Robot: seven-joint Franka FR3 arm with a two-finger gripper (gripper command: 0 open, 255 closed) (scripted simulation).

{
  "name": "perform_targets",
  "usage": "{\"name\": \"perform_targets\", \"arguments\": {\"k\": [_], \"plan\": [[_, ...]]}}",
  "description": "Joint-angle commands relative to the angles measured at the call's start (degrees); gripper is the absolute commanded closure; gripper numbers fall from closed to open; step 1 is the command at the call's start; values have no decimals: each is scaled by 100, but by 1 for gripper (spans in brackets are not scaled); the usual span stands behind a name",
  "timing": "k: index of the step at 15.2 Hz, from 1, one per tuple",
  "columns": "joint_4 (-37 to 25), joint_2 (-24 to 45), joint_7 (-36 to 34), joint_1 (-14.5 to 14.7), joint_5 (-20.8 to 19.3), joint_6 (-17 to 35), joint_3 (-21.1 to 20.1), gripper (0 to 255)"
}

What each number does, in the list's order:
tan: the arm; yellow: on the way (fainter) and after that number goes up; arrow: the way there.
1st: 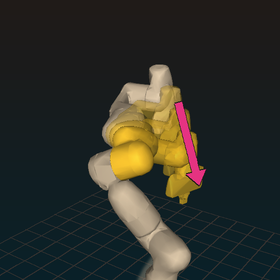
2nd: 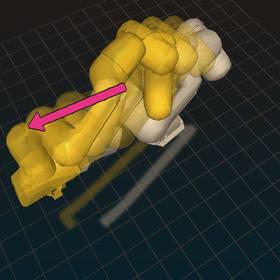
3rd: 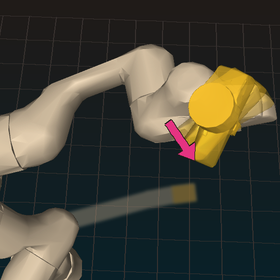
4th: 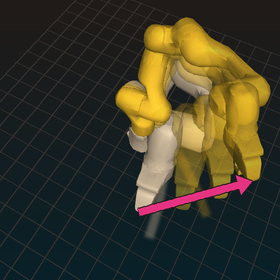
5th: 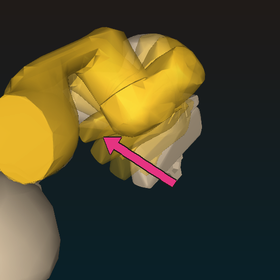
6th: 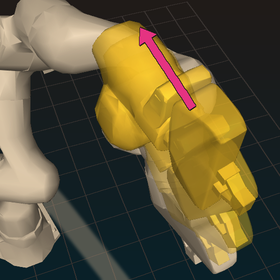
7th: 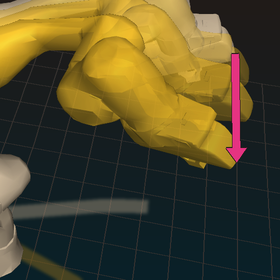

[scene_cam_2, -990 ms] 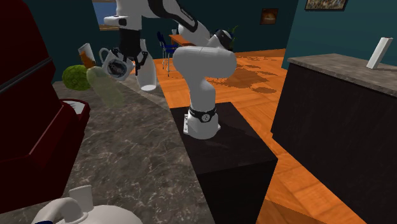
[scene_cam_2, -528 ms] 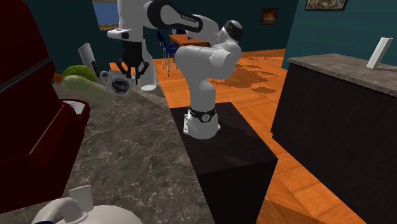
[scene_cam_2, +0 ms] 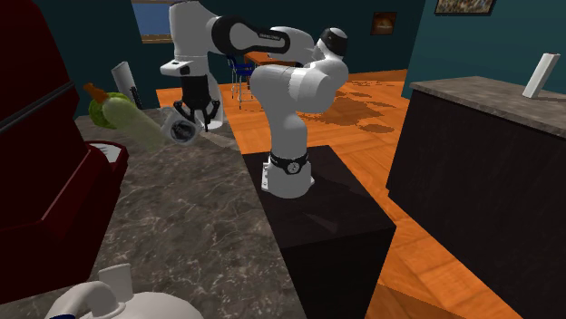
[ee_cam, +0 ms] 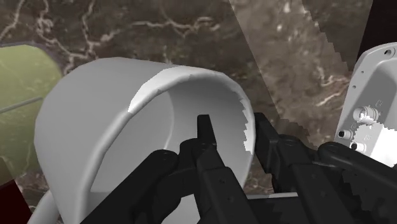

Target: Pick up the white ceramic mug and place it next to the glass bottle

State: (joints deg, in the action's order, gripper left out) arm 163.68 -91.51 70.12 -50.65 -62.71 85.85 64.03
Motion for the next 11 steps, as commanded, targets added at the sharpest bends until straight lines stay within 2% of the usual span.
{"name": "perform_targets", "arguments": {"k": [1,5,6,11], "plan": [[13,6,-1,-4,-15,2,25,255],[14,9,1,-6,-14,5,24,255],[13,9,2,-7,-15,5,26,0],[14,9,1,-6,-14,5,24,0]]}}
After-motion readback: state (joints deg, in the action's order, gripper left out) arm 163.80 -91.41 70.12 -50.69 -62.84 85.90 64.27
